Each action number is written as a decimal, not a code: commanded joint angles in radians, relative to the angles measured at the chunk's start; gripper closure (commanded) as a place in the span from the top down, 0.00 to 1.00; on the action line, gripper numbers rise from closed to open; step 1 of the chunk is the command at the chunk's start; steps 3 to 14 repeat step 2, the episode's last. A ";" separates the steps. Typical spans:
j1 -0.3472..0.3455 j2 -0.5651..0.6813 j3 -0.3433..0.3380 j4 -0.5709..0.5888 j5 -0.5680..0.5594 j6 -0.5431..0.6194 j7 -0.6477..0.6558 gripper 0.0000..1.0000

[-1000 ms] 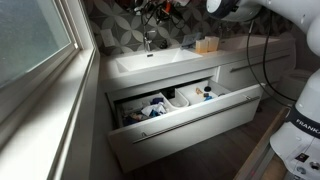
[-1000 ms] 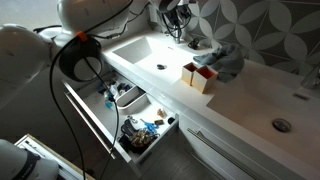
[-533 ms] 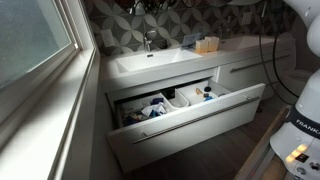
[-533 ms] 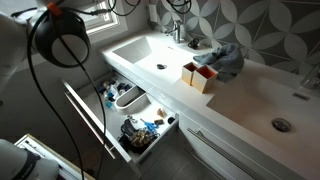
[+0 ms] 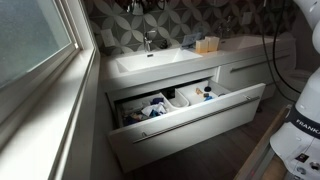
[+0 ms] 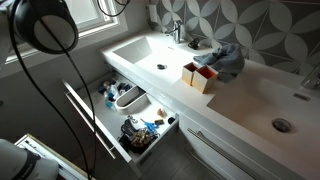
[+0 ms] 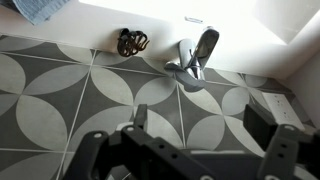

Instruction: Open, then close the tap handle

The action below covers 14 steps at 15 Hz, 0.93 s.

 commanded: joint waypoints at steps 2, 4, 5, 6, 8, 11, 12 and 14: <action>0.002 -0.007 -0.001 -0.015 0.001 0.006 0.003 1.00; 0.002 -0.007 -0.001 -0.015 0.001 0.006 0.003 1.00; 0.002 -0.007 -0.001 -0.015 0.001 0.006 0.003 1.00; 0.002 -0.007 -0.001 -0.015 0.001 0.006 0.003 1.00; 0.002 -0.007 -0.001 -0.015 0.001 0.006 0.003 1.00; 0.002 -0.007 -0.001 -0.015 0.001 0.006 0.003 1.00; 0.002 -0.007 -0.001 -0.015 0.001 0.006 0.003 1.00; 0.002 -0.007 -0.001 -0.015 0.001 0.006 0.003 1.00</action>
